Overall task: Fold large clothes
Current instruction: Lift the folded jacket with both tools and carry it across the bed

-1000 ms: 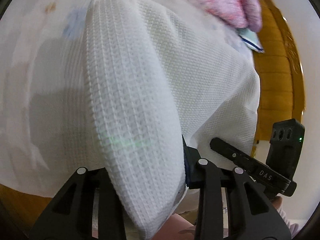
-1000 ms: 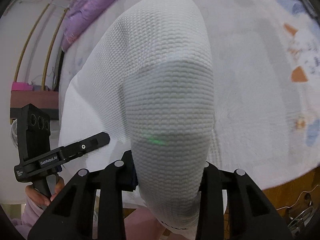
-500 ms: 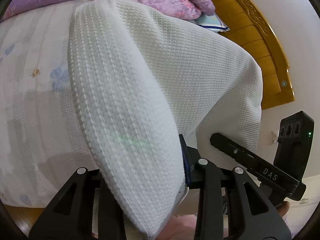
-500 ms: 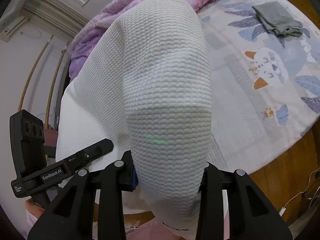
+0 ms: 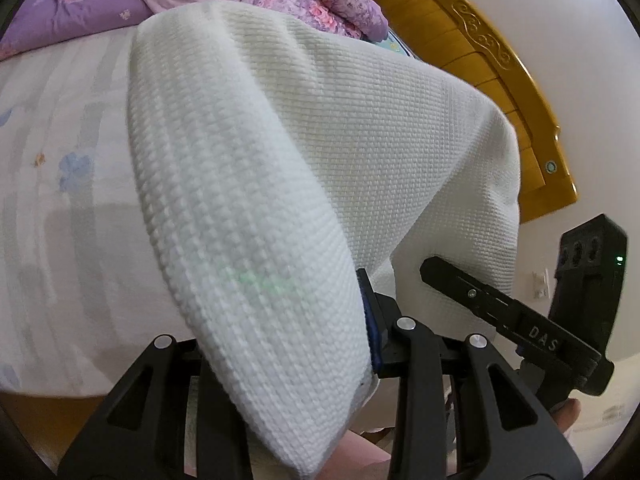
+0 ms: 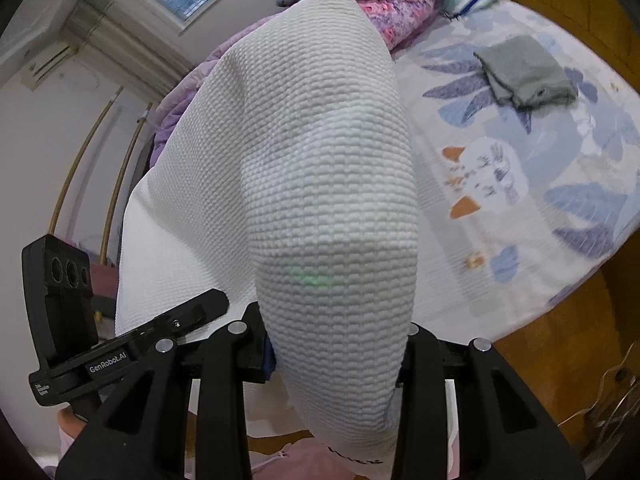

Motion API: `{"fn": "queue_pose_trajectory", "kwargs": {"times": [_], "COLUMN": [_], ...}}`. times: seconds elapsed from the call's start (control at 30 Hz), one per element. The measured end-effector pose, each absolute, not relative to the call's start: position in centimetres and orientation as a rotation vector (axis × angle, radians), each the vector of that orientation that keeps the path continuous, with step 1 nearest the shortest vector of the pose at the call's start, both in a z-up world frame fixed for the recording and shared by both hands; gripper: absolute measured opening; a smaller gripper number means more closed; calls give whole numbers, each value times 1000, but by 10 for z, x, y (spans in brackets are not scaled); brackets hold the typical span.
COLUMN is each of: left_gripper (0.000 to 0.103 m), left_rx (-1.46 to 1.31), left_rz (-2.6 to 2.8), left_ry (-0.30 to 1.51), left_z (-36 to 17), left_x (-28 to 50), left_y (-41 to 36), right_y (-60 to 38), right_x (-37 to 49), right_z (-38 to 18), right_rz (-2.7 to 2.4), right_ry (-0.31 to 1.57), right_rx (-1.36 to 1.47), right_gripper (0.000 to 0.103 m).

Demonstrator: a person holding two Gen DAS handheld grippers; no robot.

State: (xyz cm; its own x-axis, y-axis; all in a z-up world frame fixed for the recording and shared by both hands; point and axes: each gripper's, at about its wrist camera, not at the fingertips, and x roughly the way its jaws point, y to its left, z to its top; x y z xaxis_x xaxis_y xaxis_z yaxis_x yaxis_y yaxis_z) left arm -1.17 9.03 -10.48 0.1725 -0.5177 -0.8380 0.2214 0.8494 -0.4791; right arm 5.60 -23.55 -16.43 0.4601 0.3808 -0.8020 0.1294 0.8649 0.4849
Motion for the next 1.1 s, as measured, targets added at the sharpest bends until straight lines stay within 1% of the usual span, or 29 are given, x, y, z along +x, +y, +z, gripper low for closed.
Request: {"fn": "queue_pose_trajectory", "kwargs": {"times": [0.2,0.3,0.53,0.63,0.77,0.93,1.1], "left_gripper": [33,33,33,33,33,33,33], "left_rx": [-305,-278,-179,-123,-96,-92,-112], "left_rz": [-488,-501,-571,-614,-659,-733,-759], "left_ry": [1283,1290,1306,1313,1328,1401,1427], "left_z": [-103,-99,-101,-108,-124,-151,-163], "left_x": [-20,-20,11,41,77,140,184], "left_y": [-1,-37,-131,-187,-243,-322,-372], "right_y": [-303,-338,-426,-467,-521,-580,-628], "right_x": [50,50,59,71,102,137,171], "right_z": [-147,-142,-146,-150,-158,-159,-155], "right_rz": [202,179,115,72,25,-48,-54], "right_ry": [1091,1079,1033,1022,1022,1063,1097], "right_rx": [481,488,607,669,694,688,695], "right_gripper": [33,33,33,34,34,34,34]}}
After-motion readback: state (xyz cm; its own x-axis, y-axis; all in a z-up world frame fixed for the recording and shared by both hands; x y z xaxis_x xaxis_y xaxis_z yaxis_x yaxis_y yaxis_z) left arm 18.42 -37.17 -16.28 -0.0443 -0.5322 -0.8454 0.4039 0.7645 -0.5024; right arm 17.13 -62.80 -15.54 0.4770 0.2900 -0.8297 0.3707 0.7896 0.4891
